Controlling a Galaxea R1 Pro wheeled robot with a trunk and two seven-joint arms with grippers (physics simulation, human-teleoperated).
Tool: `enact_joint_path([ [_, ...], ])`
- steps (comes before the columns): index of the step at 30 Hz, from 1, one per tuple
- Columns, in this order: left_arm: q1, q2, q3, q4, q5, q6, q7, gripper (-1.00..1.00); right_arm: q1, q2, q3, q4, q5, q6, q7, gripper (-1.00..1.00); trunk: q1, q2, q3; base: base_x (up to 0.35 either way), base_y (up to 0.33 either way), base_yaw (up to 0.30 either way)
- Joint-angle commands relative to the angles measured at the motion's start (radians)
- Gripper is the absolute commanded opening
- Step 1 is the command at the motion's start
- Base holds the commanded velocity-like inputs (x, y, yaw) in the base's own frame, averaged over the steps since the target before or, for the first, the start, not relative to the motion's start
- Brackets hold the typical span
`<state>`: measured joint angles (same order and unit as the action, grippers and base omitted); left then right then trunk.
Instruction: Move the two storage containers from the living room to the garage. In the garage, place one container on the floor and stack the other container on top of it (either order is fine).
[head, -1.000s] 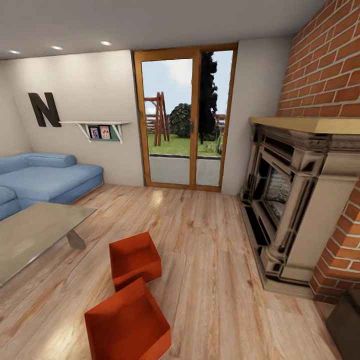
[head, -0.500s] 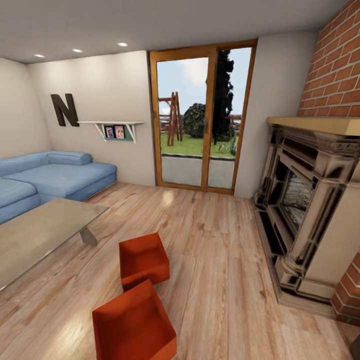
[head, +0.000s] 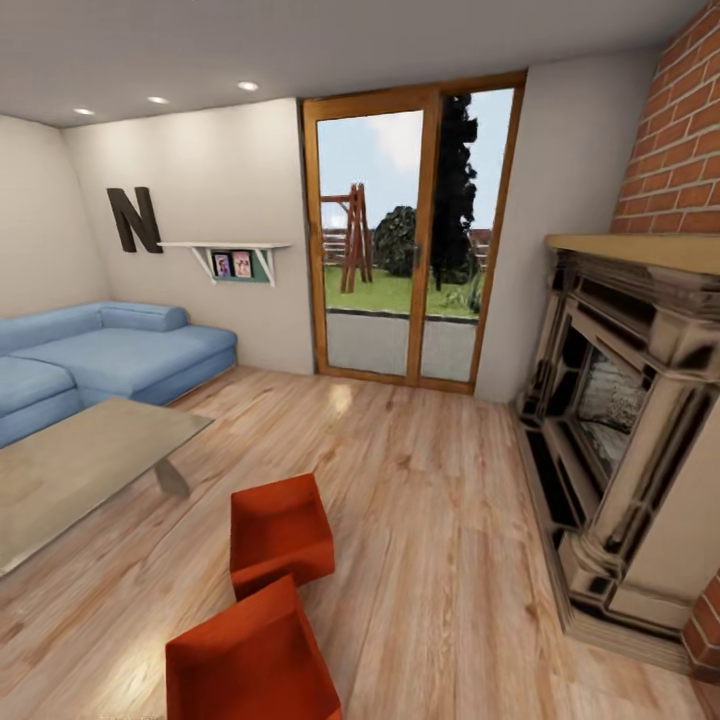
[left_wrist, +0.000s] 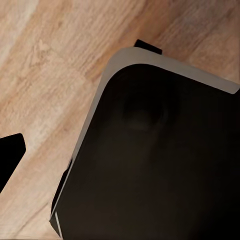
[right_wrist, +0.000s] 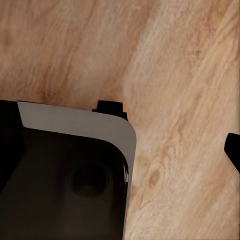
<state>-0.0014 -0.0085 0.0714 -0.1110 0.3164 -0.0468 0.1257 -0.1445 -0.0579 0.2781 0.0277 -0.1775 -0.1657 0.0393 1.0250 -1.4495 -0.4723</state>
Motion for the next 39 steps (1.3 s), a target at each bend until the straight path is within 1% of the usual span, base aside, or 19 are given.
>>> enact_joint_path([
  [1, 0.000, -0.001, 0.007, -0.001, -0.001, -0.002, 0.002, 1.00, -0.001, -0.001, 0.007, 0.003, -0.010, -0.006, 0.004, 1.00, 0.000, 0.000, -0.001, 0.025, -0.017, 0.254],
  [39, 0.000, -0.002, 0.007, -0.001, 0.000, -0.002, 0.002, 1.00, -0.001, -0.003, 0.002, 0.003, -0.014, -0.015, 0.002, 1.00, 0.000, 0.000, -0.001, 0.004, -0.001, 0.278],
])
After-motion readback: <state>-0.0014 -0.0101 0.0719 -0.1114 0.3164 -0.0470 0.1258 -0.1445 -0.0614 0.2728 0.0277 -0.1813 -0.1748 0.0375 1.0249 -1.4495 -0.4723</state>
